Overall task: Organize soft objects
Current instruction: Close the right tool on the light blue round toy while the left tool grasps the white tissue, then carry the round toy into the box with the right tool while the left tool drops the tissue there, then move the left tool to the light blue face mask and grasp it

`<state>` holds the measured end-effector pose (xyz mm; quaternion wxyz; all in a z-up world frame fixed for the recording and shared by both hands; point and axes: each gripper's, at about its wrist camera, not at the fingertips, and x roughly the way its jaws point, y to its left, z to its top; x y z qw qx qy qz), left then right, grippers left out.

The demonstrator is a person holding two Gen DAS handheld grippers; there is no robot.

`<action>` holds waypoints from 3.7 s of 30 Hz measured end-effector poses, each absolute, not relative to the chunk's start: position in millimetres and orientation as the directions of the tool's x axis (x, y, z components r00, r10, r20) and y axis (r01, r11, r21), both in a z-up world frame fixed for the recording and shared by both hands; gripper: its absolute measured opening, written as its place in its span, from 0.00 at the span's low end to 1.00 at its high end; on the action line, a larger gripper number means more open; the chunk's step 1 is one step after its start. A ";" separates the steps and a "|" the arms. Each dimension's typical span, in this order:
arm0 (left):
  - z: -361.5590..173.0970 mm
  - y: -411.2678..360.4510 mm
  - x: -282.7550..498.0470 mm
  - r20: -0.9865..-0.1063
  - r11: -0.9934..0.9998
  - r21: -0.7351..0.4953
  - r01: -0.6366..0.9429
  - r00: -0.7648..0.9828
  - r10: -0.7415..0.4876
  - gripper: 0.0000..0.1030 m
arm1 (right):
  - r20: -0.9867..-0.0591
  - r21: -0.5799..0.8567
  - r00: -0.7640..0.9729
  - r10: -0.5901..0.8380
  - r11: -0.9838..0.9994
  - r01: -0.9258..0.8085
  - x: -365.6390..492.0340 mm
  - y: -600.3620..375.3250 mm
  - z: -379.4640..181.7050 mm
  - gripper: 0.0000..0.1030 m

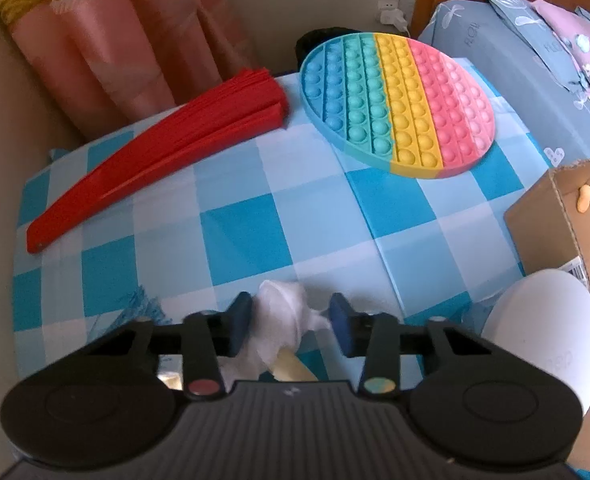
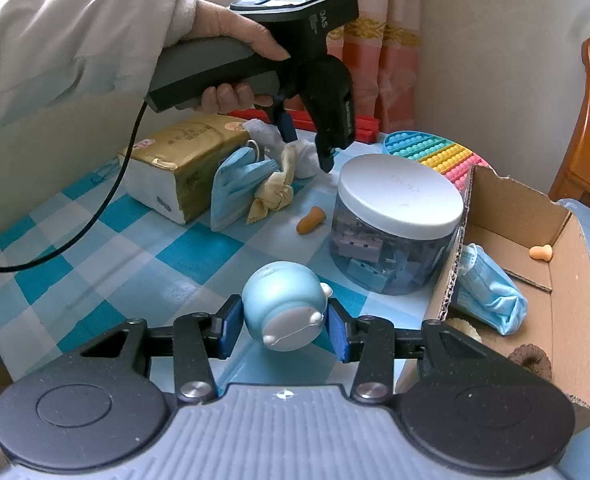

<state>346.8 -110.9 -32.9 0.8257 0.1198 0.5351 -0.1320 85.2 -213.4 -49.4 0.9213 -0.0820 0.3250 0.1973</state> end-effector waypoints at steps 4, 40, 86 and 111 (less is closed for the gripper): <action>-29.7 -107.6 346.8 -0.910 0.943 0.050 0.330 0.404 -0.093 0.27 | -0.628 -0.021 0.713 0.311 0.910 -0.415 84.0 -213.9 -48.2 0.48; 64.0 -147.5 217.6 -0.833 0.828 0.097 0.552 0.500 -0.236 0.25 | -0.529 -0.127 0.818 0.225 0.932 -0.339 31.1 -266.8 5.1 0.48; 54.6 -294.7 232.1 -0.813 0.751 0.083 0.655 0.481 -0.329 0.81 | -0.584 0.017 0.774 0.245 0.957 -0.290 41.3 -319.6 6.9 1.00; 74.2 -144.2 177.3 -0.767 0.860 0.047 0.507 0.570 -0.294 0.87 | -0.605 0.040 0.766 0.218 0.969 -0.243 4.0 -274.5 19.5 1.00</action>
